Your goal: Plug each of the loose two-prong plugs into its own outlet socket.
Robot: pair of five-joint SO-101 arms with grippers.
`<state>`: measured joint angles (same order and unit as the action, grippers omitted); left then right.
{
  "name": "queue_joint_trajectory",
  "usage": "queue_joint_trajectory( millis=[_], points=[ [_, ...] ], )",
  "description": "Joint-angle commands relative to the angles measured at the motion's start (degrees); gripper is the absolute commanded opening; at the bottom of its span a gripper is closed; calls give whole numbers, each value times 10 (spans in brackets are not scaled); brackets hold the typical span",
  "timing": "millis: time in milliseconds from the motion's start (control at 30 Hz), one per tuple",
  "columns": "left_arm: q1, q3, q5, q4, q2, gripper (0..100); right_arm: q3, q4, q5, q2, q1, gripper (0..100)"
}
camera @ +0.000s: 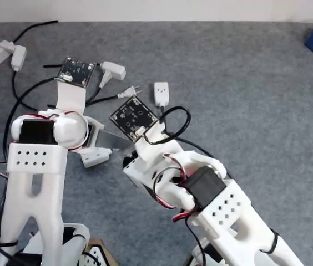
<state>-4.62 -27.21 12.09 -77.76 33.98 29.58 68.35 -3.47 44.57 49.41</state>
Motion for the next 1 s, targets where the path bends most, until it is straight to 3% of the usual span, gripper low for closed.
queue_joint_trajectory(
  millis=[0, 267, 533, 667, 967],
  points=[
    [-10, 1, 8, 5, -1, 471, -39, 2, -6, 21, 0, 8],
    [-39, 7, 8, 15, -1, 463, -43, 13, -11, 21, 0, 8],
    [-211, -5, -38, 124, -1, 461, -65, 8, -11, -80, -10, 8],
    [-257, -75, -6, 161, 1, 461, -237, 65, -1, -284, -11, 8],
    [-369, -239, -4, 328, 4, 461, -881, 328, 127, -738, -8, 8]
  ],
)
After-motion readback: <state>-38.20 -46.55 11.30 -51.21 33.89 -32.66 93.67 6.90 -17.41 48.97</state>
